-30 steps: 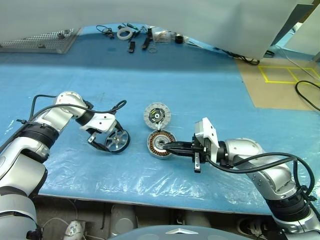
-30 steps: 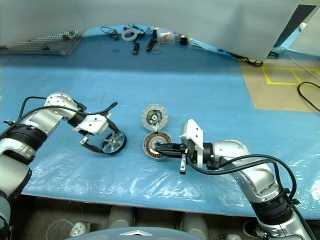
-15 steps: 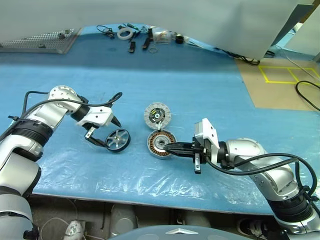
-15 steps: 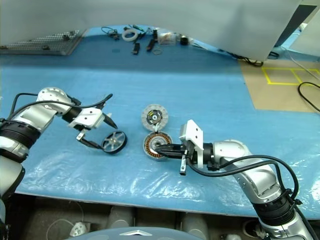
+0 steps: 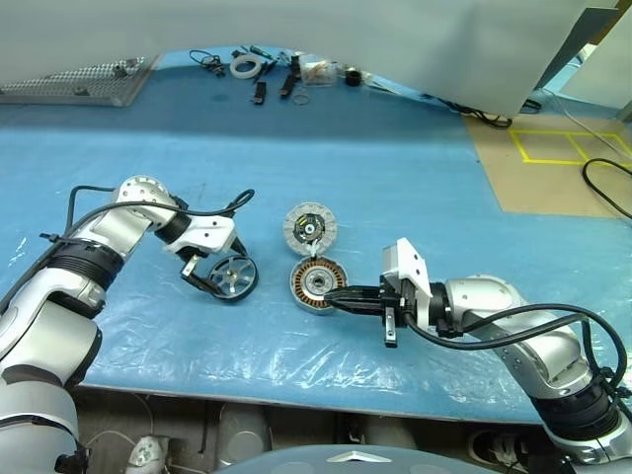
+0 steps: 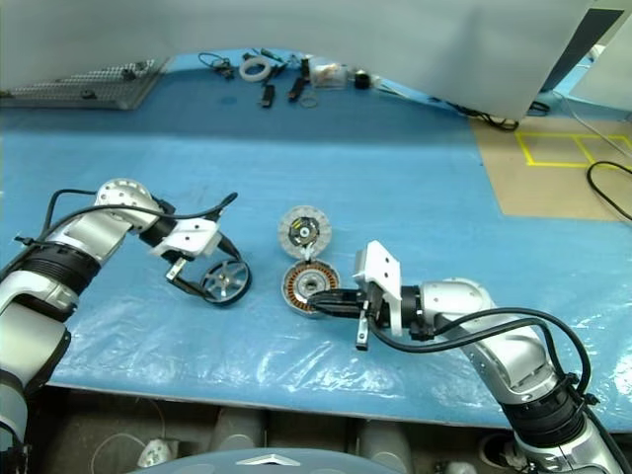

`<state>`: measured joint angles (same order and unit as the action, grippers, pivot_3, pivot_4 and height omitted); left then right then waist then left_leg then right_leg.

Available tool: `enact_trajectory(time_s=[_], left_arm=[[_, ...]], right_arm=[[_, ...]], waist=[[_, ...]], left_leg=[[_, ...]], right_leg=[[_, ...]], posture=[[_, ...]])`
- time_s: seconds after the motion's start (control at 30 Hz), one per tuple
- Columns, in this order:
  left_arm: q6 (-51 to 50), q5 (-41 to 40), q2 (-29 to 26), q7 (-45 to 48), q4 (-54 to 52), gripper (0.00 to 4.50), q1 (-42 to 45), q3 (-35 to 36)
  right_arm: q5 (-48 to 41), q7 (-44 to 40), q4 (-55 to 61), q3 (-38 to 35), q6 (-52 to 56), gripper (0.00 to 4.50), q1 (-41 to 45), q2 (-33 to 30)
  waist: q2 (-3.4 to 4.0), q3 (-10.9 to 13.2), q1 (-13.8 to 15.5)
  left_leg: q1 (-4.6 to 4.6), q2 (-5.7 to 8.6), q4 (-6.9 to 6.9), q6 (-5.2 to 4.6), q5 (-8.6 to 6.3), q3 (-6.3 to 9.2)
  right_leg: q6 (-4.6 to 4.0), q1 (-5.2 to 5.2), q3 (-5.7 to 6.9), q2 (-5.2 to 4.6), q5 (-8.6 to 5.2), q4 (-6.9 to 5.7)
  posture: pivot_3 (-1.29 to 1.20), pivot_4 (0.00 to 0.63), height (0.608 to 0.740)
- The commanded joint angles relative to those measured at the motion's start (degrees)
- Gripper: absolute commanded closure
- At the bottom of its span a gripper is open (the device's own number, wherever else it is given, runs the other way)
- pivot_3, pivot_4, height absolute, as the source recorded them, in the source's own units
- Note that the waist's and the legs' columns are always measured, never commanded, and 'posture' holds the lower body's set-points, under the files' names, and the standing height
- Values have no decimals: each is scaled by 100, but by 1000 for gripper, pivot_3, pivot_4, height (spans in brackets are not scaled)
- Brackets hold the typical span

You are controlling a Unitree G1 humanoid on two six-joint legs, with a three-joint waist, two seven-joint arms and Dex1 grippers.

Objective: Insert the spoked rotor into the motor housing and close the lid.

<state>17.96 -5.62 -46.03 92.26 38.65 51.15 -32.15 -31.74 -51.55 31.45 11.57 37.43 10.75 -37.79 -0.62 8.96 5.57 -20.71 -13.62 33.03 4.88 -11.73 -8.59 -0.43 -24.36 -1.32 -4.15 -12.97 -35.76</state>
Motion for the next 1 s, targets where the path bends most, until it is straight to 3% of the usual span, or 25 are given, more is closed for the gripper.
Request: enact_trajectory(time_s=[0.03, 0.23, 0.33, 0.43, 0.87, 1.0], left_arm=[[-11, 79, -89, 24, -9, 0, -3, 211], [1, 101, -135, 24, -120, 0, -80, 229], [22, 155, -42, 24, -151, 605, -118, 341], [-18, 181, -26, 24, -222, 1519, -155, 383], [-22, 318, 55, 24, -347, 1519, -322, 501], [83, 517, 159, -38, -240, 2373, -401, 558]], right_arm=[[-13, -35, 148, -37, -112, 4481, -1, -10], [15, -30, 130, -19, -112, 4481, 41, 8], [36, -16, 137, 20, -90, 4500, 76, 23], [30, -26, 145, 27, -83, 4500, 74, 7], [164, -88, -15, 59, -253, 4500, -15, 6], [249, -157, -117, 57, -412, 4500, -109, 0]], waist=[[0, 0, 6], [0, 0, 8], [0, 0, 8], [0, 0, 9], [0, 0, 9], [2, -1, 9]], left_leg=[[0, 0, 0, 0, 0, 0], [0, 0, 0, 0, 0, 0], [0, 0, 0, 0, 0, 0], [0, 0, 0, 0, 0, 0], [0, 0, 0, 0, 0, 0], [-1, 0, 0, 0, 0, 0]], right_leg=[[0, 0, 0, 0, 0, 0], [0, 0, 0, 0, 0, 0], [0, 0, 0, 0, 0, 0], [0, 0, 0, 0, 0, 0], [0, 0, 0, 0, 0, 0], [0, 0, 0, 0, 0, 0]], posture=[[0, 150, 740], [0, 150, 740], [0, 150, 740], [0, 150, 740], [0, 150, 740], [0, 150, 740]])
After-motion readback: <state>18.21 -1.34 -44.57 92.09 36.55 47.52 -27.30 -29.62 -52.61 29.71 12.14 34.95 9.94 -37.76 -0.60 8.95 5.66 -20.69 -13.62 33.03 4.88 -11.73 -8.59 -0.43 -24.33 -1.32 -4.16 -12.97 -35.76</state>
